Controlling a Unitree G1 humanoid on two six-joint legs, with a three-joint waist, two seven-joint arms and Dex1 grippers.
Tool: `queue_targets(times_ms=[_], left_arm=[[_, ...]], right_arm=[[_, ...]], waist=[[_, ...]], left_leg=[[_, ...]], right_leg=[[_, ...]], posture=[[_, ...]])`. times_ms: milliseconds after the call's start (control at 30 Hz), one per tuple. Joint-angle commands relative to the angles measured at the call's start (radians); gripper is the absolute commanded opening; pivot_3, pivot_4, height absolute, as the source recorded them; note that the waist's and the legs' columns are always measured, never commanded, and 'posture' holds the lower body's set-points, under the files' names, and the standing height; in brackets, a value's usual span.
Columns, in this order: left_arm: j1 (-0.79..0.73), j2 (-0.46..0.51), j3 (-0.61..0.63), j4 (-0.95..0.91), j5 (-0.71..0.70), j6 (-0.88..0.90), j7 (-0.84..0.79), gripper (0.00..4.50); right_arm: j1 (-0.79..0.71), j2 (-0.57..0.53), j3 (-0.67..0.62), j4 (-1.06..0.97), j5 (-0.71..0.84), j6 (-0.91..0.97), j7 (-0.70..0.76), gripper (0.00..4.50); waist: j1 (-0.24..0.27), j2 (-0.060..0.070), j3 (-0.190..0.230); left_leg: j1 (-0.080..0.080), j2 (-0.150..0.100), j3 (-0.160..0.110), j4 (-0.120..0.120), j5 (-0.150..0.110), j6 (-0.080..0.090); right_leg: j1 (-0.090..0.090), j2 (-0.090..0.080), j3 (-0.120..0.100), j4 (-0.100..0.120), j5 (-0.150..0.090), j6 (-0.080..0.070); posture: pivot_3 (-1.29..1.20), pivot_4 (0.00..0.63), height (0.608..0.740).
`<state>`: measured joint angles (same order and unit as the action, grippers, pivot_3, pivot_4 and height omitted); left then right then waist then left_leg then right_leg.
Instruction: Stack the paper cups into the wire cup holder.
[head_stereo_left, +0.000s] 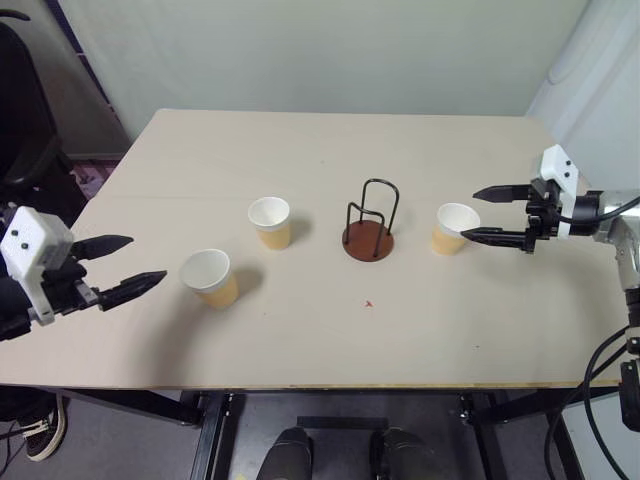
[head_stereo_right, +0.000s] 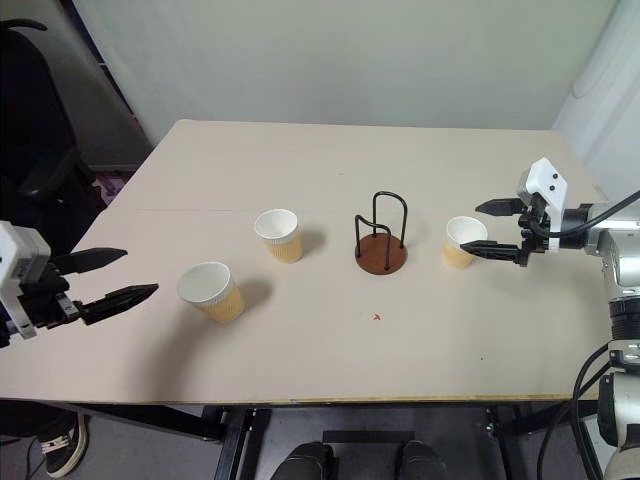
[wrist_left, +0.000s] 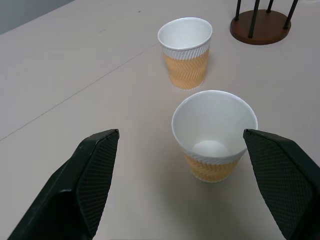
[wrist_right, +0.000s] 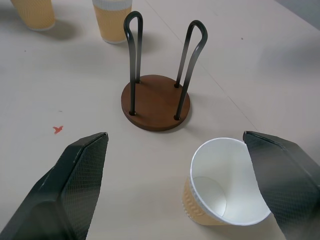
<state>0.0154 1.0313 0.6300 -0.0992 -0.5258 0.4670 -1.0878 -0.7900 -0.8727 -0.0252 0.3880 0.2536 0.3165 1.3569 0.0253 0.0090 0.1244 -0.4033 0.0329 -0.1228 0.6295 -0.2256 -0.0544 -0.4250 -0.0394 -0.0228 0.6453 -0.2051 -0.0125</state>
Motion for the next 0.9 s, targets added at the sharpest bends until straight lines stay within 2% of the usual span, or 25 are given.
queue_targets(times_ms=[33, 200, 300, 467, 633, 733, 767, 833, 900], left_arm=[[-0.02, 0.013, 0.008, -0.021, -0.014, -0.001, 0.0, 4.26], [-0.034, 0.012, 0.001, -0.027, -0.017, -0.003, -0.001, 4.26], [-0.114, 0.024, -0.011, -0.067, -0.071, 0.024, 0.011, 4.26], [-0.306, 0.013, -0.256, -0.192, -0.03, 0.044, 0.076, 4.26], [-0.525, -0.128, -0.559, -0.195, 0.148, 0.075, 0.254, 4.26], [-0.554, -0.188, -0.63, -0.179, 0.2, 0.087, 0.299, 4.26], [-0.552, -0.2, -0.644, -0.183, 0.207, 0.087, 0.302, 4.26], [-0.541, -0.208, -0.66, -0.195, 0.216, 0.089, 0.299, 4.26], [-0.533, -0.214, -0.658, -0.204, 0.213, 0.095, 0.296, 4.3]], right_arm=[[-0.007, -0.025, -0.033, -0.036, 0.026, 0.001, 0.005, 4.5], [-0.002, -0.027, -0.032, -0.051, 0.033, 0.005, 0.006, 4.5], [-0.019, 0.012, -0.017, -0.11, 0.065, 0.038, 0.003, 4.5], [-0.059, 0.173, 0.086, -0.193, 0.007, 0.094, -0.136, 4.5], [-0.091, 0.3, 0.159, -0.154, -0.079, 0.143, -0.296, 4.5], [-0.09, 0.333, 0.173, -0.135, -0.098, 0.145, -0.335, 4.5], [-0.09, 0.342, 0.174, -0.132, -0.097, 0.148, -0.34, 4.5], [-0.093, 0.355, 0.179, -0.119, -0.105, 0.152, -0.357, 4.5], [-0.094, 0.363, 0.18, -0.111, -0.111, 0.157, -0.371, 4.11]], waist=[[0.0, 0.0, 0.0], [0.0, 0.0, 0.0], [0.002, 0.0, 0.0], [-0.001, 0.0, 0.0], [0.003, 0.0, 0.0], [0.004, 0.0, 0.0], [0.004, 0.0, 0.0], [0.003, 0.0, 0.0], [0.002, 0.0, 0.0]], left_leg=[[0.0, 0.0, 0.0, 0.0, 0.0, 0.0], [0.0, 0.0, 0.0, 0.0, 0.0, 0.0], [0.0, 0.0, 0.0, 0.0, 0.0, 0.0], [0.003, -0.001, 0.0, 0.0, 0.003, 0.001], [0.002, -0.001, -0.002, 0.001, 0.004, 0.001], [-0.001, -0.001, -0.002, 0.001, 0.003, 0.002], [-0.001, -0.001, -0.001, 0.001, 0.002, 0.001], [-0.004, -0.001, -0.001, 0.001, 0.001, -0.001], [-0.005, 0.0, -0.001, 0.001, 0.003, -0.009]], right_leg=[[0.0, 0.0, 0.0, 0.0, 0.0, 0.0], [0.0, 0.0, 0.0, 0.0, 0.0, 0.0], [0.0, 0.0, 0.0, 0.0, 0.0, 0.0], [0.002, 0.0, -0.001, 0.0, 0.001, 0.0], [0.001, -0.001, -0.001, 0.001, 0.002, 0.001], [0.0, -0.002, -0.002, 0.0, 0.004, 0.003], [0.0, -0.002, -0.002, -0.001, 0.007, 0.009], [-0.002, -0.001, -0.002, -0.001, 0.007, 0.011], [-0.004, -0.001, -0.002, -0.001, 0.007, 0.011]], posture=[[0.0, 0.15, 0.74], [0.0, 0.15, 0.74], [0.0, 0.15, 0.74], [0.0, 0.15, 0.74], [0.0, 0.15, 0.74], [0.0, 0.15, 0.74], [0.0, 0.15, 0.74], [0.0, 0.15, 0.74], [0.0, 0.15, 0.74]])
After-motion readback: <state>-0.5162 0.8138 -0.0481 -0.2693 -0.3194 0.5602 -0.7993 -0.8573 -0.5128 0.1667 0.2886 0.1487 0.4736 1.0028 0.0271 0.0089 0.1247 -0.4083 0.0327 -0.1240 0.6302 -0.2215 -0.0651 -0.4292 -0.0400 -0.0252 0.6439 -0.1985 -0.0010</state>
